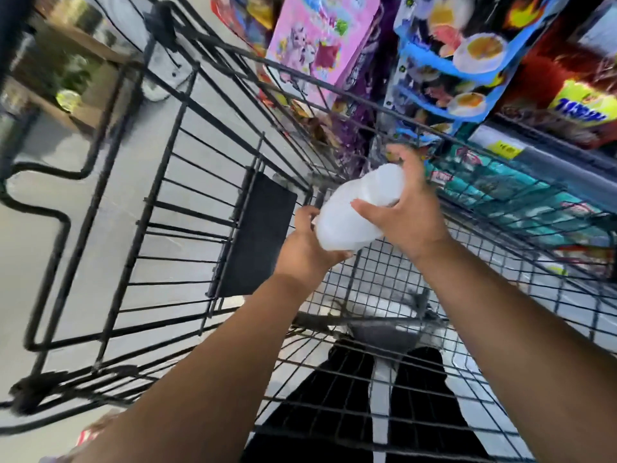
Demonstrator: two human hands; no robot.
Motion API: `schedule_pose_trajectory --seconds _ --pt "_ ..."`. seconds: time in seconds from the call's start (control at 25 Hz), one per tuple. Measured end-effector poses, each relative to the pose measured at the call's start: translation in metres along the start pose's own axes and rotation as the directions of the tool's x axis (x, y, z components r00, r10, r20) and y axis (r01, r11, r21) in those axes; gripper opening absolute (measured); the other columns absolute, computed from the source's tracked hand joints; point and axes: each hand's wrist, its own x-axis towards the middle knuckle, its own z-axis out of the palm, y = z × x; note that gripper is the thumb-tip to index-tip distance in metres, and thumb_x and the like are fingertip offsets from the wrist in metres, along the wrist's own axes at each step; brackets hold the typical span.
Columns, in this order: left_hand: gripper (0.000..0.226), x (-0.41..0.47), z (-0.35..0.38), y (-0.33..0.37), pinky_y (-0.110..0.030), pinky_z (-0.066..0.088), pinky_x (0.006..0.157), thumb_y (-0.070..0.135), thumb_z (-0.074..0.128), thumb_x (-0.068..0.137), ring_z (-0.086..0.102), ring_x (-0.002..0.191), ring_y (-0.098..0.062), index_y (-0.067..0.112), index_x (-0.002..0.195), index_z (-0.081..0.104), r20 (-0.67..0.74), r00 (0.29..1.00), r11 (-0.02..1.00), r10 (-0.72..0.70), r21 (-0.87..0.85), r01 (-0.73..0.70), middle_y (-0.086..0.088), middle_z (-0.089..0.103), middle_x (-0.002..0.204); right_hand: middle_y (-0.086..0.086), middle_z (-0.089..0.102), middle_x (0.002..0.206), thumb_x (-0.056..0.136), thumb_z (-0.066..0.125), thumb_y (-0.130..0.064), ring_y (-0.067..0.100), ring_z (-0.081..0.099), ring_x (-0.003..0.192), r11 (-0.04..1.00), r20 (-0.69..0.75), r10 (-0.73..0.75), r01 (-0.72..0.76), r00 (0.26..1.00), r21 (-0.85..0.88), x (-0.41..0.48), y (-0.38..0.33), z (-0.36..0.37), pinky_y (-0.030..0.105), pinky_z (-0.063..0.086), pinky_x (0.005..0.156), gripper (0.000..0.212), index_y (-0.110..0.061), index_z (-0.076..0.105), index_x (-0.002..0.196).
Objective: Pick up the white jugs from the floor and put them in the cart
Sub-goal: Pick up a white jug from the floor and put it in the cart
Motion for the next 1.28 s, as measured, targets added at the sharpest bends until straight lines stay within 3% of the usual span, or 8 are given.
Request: schedule_pose_trajectory --seconds 0.28,0.4,0.56,0.84,0.96,1.08,1.2,1.28 --pt "0.078 0.019 0.01 -0.036 -0.021 0.05 0.071 0.03 0.086 0.073 0.058 0.096 -0.014 0.025 0.129 0.031 -0.171 0.983 0.986 -0.066 -0.16 0.039 0.017 0.055 0.097 0.001 0.058 0.11 0.067 0.081 -0.033 0.021 0.056 0.091 0.963 0.175 -0.2 0.226 0.964 -0.148 0.034 -0.015 0.042 0.029 0.045 0.079 0.087 -0.031 0.034 0.14" --pt "0.076 0.027 0.013 -0.042 -0.029 0.053 0.078 0.028 0.087 0.072 0.057 0.094 -0.01 0.029 0.123 0.031 -0.218 0.969 0.966 -0.115 -0.253 0.058 0.022 0.051 0.095 -0.011 0.05 0.104 0.069 0.081 -0.024 0.014 0.05 0.09 0.94 0.226 -0.276 0.312 0.934 -0.14 0.042 -0.02 0.054 0.019 0.035 0.074 0.084 -0.025 0.037 0.14" --pt "0.081 0.034 0.016 -0.051 -0.04 0.057 0.08 0.029 0.087 0.071 0.06 0.095 -0.014 0.027 0.128 0.03 -0.231 0.958 0.95 -0.17 -0.297 0.097 0.019 0.052 0.096 -0.014 0.051 0.111 0.066 0.083 -0.022 0.011 0.051 0.096 0.922 0.268 -0.328 0.368 0.906 -0.117 0.046 -0.019 0.067 0.019 0.038 0.081 0.089 -0.027 0.036 0.141" --pt "0.092 0.023 0.004 -0.053 -0.033 0.055 0.082 0.032 0.088 0.068 0.06 0.099 -0.017 0.037 0.137 0.028 -0.154 0.98 0.978 -0.123 -0.184 0.094 0.011 0.059 0.104 -0.007 0.058 0.13 0.059 0.09 -0.03 0.01 0.053 0.12 0.954 0.292 -0.289 0.299 0.912 0.01 0.028 0.007 0.078 0.029 0.043 0.101 0.101 -0.025 0.034 0.143" --pt "0.093 0.018 -0.006 -0.047 -0.031 0.05 0.091 0.034 0.088 0.068 0.058 0.112 -0.016 0.033 0.141 0.029 -0.175 0.979 0.977 -0.107 -0.199 0.071 0.005 0.058 0.126 -0.01 0.054 0.132 0.058 0.091 -0.032 0.008 0.049 0.123 0.978 0.274 -0.206 0.198 0.939 0.057 0.021 0.005 0.066 0.026 0.041 0.104 0.108 -0.028 0.029 0.146" --pt "0.087 0.001 -0.015 -0.029 -0.033 0.045 0.105 0.029 0.087 0.071 0.053 0.124 -0.013 0.03 0.141 0.035 -0.258 0.964 0.949 -0.062 -0.314 -0.023 0.006 0.055 0.132 -0.008 0.049 0.141 0.061 0.088 -0.039 0.001 0.044 0.126 0.986 0.178 -0.153 0.137 0.972 0.096 0.001 0.003 0.035 0.012 0.033 0.103 0.107 -0.028 0.026 0.148" --pt "0.079 -0.028 -0.019 0.006 -0.026 0.039 0.105 0.026 0.087 0.072 0.047 0.125 -0.007 0.027 0.136 0.041 -0.269 0.962 0.934 0.054 -0.328 -0.144 0.01 0.049 0.134 -0.007 0.047 0.143 0.067 0.085 -0.037 0.001 0.042 0.129 0.986 0.085 -0.124 0.113 0.989 0.127 -0.03 -0.006 -0.011 0.016 0.032 0.103 0.103 -0.028 0.024 0.149" --pt "0.084 -0.051 -0.019 0.032 -0.033 0.038 0.11 0.029 0.086 0.07 0.043 0.129 -0.012 0.023 0.14 0.039 -0.27 0.948 0.936 0.171 -0.255 -0.242 0.004 0.042 0.141 -0.009 0.047 0.14 0.07 0.083 -0.036 0.004 0.043 0.127 0.985 -0.012 -0.098 0.099 0.995 0.139 -0.057 -0.014 -0.051 0.017 0.033 0.102 0.096 -0.032 0.025 0.147"
